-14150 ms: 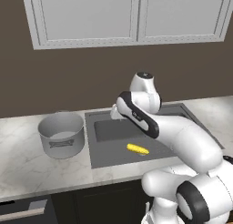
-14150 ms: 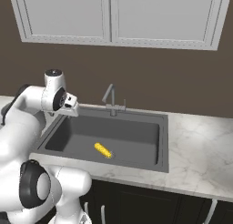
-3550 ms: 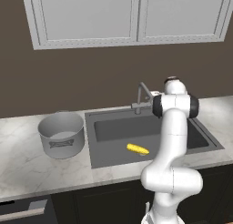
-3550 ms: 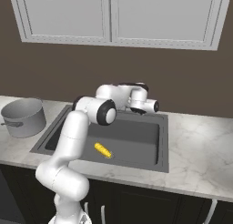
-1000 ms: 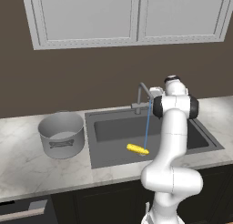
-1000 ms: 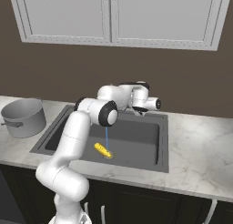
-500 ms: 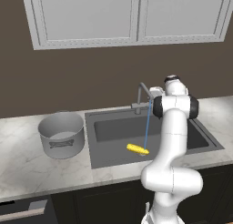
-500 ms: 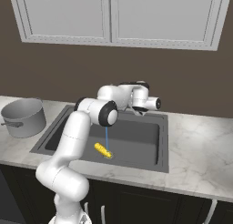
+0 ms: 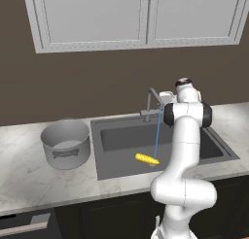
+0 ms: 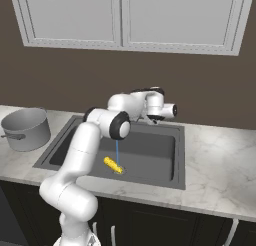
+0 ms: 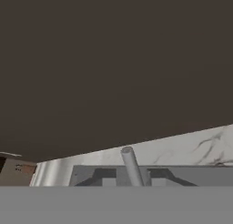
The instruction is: Dump the corn from the pot into the sink. Then turn on the water and wash the corn. Then turn off the water and put the corn back in the pot.
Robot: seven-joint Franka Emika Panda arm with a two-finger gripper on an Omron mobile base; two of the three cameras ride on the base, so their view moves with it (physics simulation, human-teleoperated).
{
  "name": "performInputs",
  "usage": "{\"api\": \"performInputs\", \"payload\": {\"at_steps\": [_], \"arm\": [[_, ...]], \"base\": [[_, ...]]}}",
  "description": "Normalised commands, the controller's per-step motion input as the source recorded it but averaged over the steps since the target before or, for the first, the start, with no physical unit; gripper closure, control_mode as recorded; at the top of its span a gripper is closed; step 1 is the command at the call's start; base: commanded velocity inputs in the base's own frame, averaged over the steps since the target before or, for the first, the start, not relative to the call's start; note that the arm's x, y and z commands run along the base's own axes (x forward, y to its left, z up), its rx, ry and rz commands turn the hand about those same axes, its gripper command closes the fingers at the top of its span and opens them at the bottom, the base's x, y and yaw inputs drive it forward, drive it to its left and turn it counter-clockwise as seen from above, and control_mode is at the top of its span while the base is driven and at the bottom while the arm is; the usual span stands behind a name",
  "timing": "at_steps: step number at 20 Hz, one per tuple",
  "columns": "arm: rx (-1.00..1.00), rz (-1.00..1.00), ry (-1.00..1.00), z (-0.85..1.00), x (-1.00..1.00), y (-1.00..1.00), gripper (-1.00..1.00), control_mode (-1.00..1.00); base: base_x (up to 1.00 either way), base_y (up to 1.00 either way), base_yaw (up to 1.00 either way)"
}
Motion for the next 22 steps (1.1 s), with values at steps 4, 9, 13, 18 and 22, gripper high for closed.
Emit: {"api": "performInputs", "payload": {"at_steps": [4, 9, 13, 18, 22], "arm": [[0.00, 0.13, -0.15, 0.05, 0.00, 0.41, 1.00, -1.00], [0.08, 0.15, -0.23, 0.12, 0.00, 0.38, 1.00, -1.00], [0.09, 0.11, -0.06, 0.31, 0.11, 0.50, 1.00, -1.00], [0.02, 0.07, 0.00, 0.42, 0.10, 0.54, 1.00, -1.00], [0.00, 0.03, 0.01, 0.43, 0.00, 0.54, 1.00, -1.00]], "base": [[0.00, 0.00, 0.00], [0.00, 0.00, 0.00], [0.00, 0.00, 0.00], [0.00, 0.00, 0.00], [0.00, 0.00, 0.00]]}}
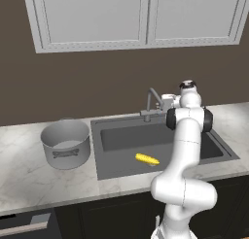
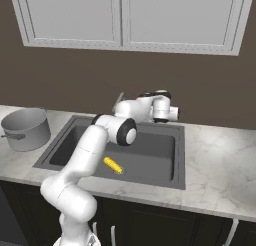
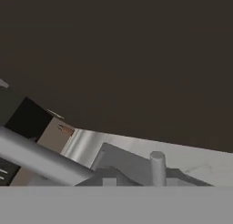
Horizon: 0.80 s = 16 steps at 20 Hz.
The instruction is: Dump the corn from the pot into the sink. Then turn on the water and wash the corn. Then turn off the water and put the corn back in the pot.
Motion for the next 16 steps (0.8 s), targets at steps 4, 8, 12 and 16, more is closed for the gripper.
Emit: {"api": "performInputs", "payload": {"at_steps": [4, 8, 12, 16], "arm": [[-0.04, 0.00, 0.02, 0.04, 0.00, 0.28, 1.00, -1.00], [-0.02, 0.00, 0.00, 0.00, 0.00, 0.00, 1.00, -1.00], [-0.02, 0.00, 0.00, 0.00, -0.06, 0.00, -1.00, -1.00], [-0.06, 0.00, 0.00, 0.08, -0.31, -0.10, -1.00, -1.00]], "base": [[0.00, 0.00, 0.00], [0.00, 0.00, 0.00], [0.00, 0.00, 0.00], [0.00, 0.00, 0.00]]}}
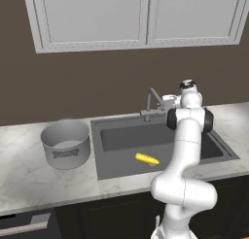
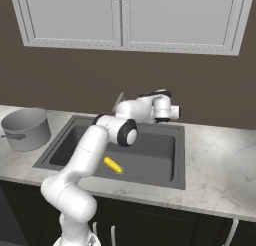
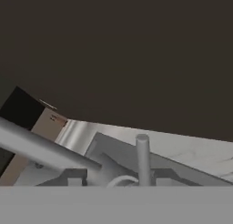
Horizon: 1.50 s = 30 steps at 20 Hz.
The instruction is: Dump the corn from the pot into the sink. Then turn on the water and wash the corn. Then turn off the water and put the corn back in the pot.
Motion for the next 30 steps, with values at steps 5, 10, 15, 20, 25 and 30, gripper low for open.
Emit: {"api": "performInputs", "payload": {"at_steps": [5, 10, 15, 20, 25, 30], "arm": [[-0.07, 0.00, 0.00, 0.21, -0.41, -0.12, -1.00, -1.00], [-0.09, 0.00, 0.00, 0.40, -0.49, 0.01, -1.00, -1.00], [-0.15, 0.00, -0.01, 0.35, -0.65, 0.01, -1.00, -1.00], [-0.18, 0.00, 0.00, 0.30, -0.58, 0.17, -1.00, -1.00], [-0.18, 0.00, 0.00, 0.32, -0.55, 0.14, -1.00, -1.00], [-0.14, 0.00, 0.00, 0.34, -0.54, 0.00, -1.00, -1.00]], "base": [[0.00, 0.00, 0.00], [0.00, 0.00, 0.00], [0.00, 0.00, 0.00], [0.00, 0.00, 0.00], [0.00, 0.00, 0.00], [0.00, 0.00, 0.00]]}}
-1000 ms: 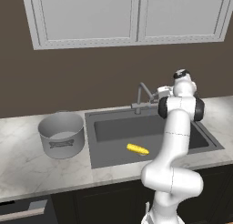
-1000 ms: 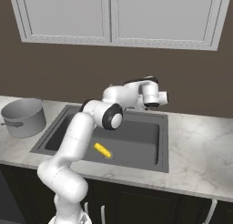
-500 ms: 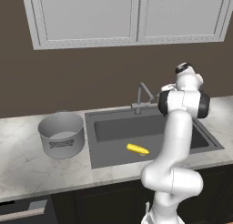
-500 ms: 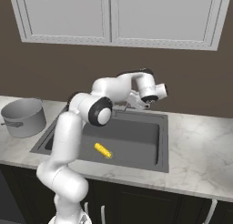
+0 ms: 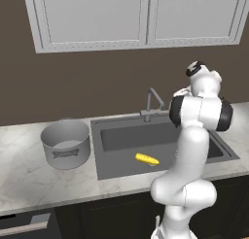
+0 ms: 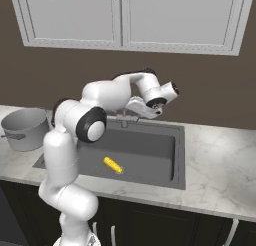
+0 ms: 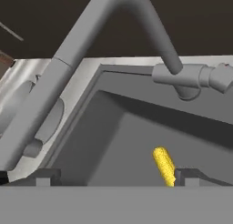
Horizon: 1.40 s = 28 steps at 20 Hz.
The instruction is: Dump the corn from the pot into the sink. Then turn on the water and wash the corn. Then turn off the water and put the corn back in the pot.
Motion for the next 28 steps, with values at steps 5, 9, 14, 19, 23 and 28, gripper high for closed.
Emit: {"api": "performInputs", "payload": {"at_steps": [5, 9, 14, 19, 23, 28], "arm": [[-0.11, 0.00, 0.01, 0.34, -0.46, 0.00, -1.00, -1.00], [-0.10, 0.00, 0.04, 0.26, -0.43, 0.00, -1.00, -1.00], [-0.08, -0.03, 0.05, 0.22, -0.51, 0.00, -1.00, -1.00], [-0.06, -0.07, 0.04, 0.12, -0.53, 0.04, -1.00, -1.00], [-0.04, -0.11, 0.00, 0.00, -0.43, 0.23, -1.00, -1.00], [-0.03, -0.16, 0.00, 0.00, -0.34, 0.40, -1.00, -1.00]], "base": [[0.00, 0.00, 0.00], [0.00, 0.00, 0.00], [0.00, 0.00, 0.00], [0.00, 0.00, 0.00], [0.00, 0.00, 0.00], [0.00, 0.00, 0.00]]}}
